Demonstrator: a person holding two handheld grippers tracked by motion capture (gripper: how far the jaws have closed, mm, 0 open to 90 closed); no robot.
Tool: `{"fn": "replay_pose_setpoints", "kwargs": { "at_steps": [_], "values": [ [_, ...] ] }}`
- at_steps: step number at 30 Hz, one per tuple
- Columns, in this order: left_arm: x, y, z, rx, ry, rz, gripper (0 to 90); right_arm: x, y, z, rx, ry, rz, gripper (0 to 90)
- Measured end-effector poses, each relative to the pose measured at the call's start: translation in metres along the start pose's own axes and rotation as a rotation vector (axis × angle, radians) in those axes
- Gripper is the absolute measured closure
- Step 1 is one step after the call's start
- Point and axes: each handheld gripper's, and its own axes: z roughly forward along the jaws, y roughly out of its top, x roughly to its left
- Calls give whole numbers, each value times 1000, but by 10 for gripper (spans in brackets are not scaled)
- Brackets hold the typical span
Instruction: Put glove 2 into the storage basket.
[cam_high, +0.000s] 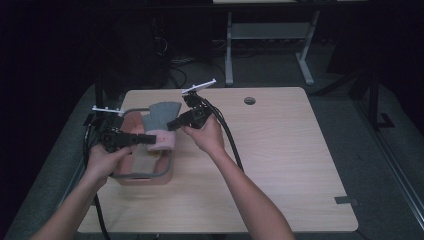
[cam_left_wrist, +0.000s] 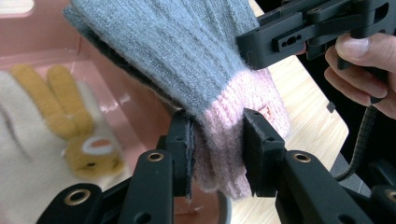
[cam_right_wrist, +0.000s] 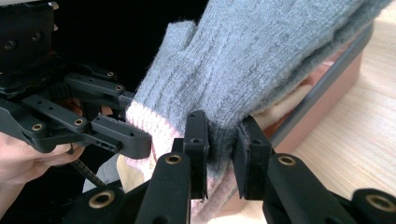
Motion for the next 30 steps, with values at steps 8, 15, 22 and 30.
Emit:
{"fn": "replay_pose_setpoints", "kwargs": {
  "at_steps": [8,15,22,30],
  "values": [
    [12,-8,-4,8,15,-18,667,-3,1,17,19,16,17,764],
    [23,-14,-9,14,38,-35,669,-3,1,34,29,29,27,764],
    [33,-20,-12,7,49,-70,669,-2,3,49,44,32,29,762],
    [42,-27,-13,37,78,-73,671,-1,3,66,80,16,26,757]
  ]
}}
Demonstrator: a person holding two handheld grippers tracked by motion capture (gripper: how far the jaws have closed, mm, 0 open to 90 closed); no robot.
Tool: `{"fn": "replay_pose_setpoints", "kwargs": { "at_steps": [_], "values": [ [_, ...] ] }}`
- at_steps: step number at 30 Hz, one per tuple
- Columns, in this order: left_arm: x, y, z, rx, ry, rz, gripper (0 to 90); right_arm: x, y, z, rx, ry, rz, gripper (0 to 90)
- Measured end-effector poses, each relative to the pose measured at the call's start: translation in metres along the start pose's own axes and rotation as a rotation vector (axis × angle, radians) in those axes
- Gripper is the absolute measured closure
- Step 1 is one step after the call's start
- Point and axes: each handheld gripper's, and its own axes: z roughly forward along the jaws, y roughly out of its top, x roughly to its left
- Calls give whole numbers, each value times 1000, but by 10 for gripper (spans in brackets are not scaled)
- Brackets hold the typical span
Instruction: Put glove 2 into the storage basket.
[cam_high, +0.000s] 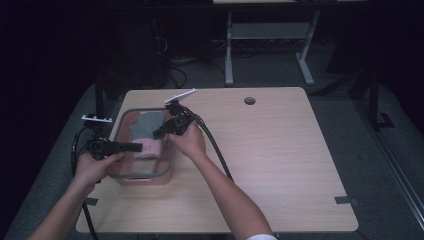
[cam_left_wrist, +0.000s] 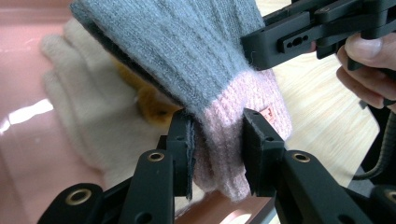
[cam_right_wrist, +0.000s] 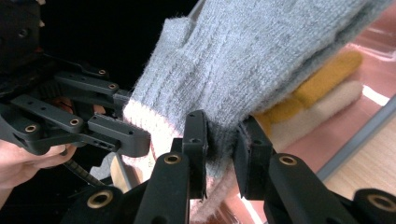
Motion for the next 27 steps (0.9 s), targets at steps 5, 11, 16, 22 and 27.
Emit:
{"fn": "replay_pose_setpoints", "kwargs": {
  "at_steps": [5,11,16,22,27],
  "values": [
    [7,-5,1,12,11,-16,671,0,0,10,23,-6,-7,750],
    [12,-8,3,27,33,-21,672,1,0,12,42,-36,-15,745],
    [20,-12,4,53,92,-32,672,2,-1,7,37,-53,-33,759],
    [23,-14,12,119,111,-32,645,5,-3,1,39,-61,-55,752],
    [20,-11,10,115,146,-9,537,7,-3,-5,35,-59,-58,734]
  ]
}}
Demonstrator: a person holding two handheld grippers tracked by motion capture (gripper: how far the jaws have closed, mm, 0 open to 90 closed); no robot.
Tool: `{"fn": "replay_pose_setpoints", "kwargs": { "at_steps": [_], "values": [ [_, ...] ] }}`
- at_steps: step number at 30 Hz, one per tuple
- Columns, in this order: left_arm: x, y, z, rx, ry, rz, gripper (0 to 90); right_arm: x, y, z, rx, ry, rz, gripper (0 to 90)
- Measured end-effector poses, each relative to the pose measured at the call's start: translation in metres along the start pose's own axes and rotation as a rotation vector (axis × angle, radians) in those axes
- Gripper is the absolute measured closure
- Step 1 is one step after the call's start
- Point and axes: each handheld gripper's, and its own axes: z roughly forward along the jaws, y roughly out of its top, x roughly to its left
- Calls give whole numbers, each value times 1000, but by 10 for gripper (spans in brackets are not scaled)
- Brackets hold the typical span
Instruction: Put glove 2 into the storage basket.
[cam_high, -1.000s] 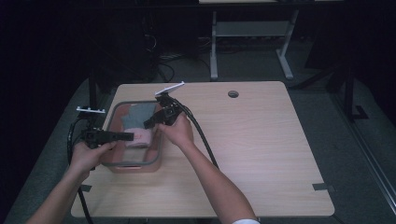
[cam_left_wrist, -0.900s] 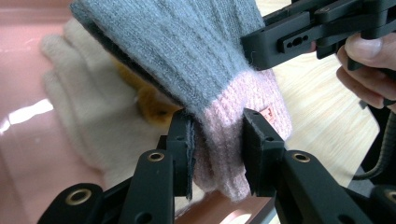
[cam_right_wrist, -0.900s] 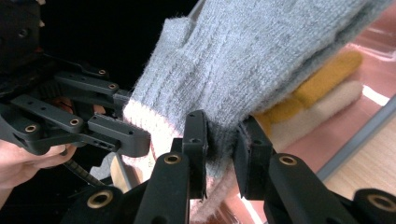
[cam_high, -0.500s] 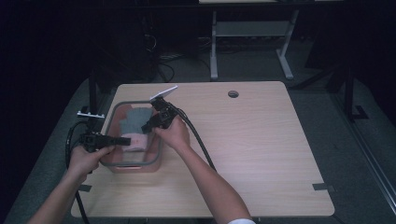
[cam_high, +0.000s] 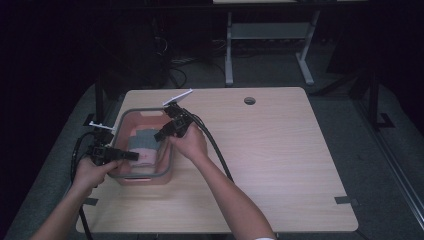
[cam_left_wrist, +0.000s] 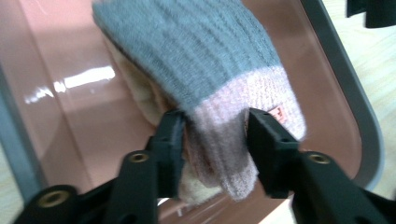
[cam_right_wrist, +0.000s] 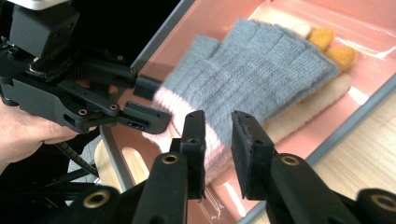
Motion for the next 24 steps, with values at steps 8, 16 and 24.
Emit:
{"fn": "replay_pose_setpoints", "kwargs": {
  "at_steps": [8,16,24],
  "values": [
    [-8,10,-8,-8,48,37,474,-2,-3,-13,-14,-7,3,723],
    [-9,17,-19,-34,85,38,461,-8,-8,-28,-36,-21,11,711],
    [-18,22,-22,-73,68,41,467,-14,-14,-44,-52,-35,21,690]
  ]
}}
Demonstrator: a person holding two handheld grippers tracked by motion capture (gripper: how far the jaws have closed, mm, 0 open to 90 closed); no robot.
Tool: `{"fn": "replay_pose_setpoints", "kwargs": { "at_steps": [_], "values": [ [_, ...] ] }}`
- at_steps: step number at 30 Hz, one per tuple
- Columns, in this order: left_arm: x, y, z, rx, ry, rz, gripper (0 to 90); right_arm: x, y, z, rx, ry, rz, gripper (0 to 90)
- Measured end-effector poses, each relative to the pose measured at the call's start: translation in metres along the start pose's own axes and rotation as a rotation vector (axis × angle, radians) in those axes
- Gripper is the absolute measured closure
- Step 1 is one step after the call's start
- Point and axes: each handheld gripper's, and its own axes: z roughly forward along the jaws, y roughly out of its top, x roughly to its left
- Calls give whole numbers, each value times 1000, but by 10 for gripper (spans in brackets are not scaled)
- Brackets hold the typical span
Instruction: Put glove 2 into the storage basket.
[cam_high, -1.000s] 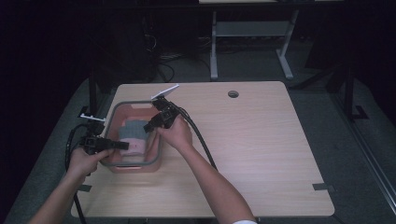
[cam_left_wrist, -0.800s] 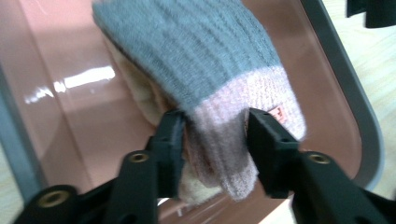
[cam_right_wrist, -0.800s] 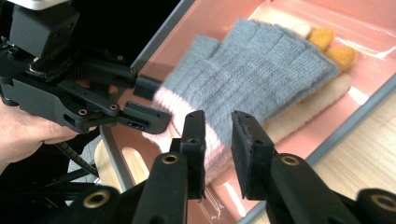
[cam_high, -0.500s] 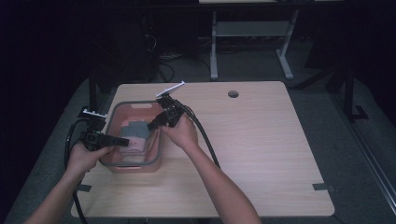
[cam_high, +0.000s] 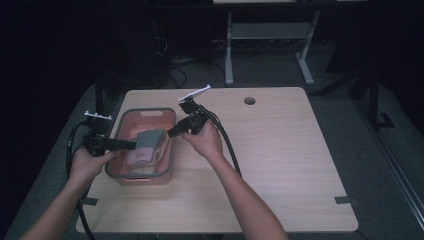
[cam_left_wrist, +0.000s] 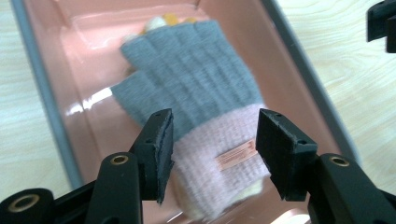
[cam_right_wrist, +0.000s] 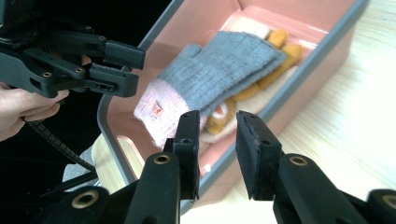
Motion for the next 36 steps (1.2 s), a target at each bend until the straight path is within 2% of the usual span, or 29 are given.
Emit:
{"fn": "replay_pose_setpoints", "kwargs": {
  "at_steps": [2,6,11,17,25,36],
  "values": [
    [-3,1,0,-7,-7,12,466,-1,-2,-4,-3,-3,19,687],
    [-10,4,1,-12,-15,26,466,-6,-6,-12,-16,-8,17,681],
    [-24,8,4,-26,-35,48,465,-12,-13,-21,-19,-18,24,669],
    [-44,16,9,-32,-59,95,464,-22,-22,-37,-36,-27,45,654],
    [-62,22,17,-45,-86,118,453,-34,-32,-54,-54,-35,65,643],
    [-75,23,21,-56,-120,145,441,-43,-43,-65,-68,-33,83,619]
  ]
}}
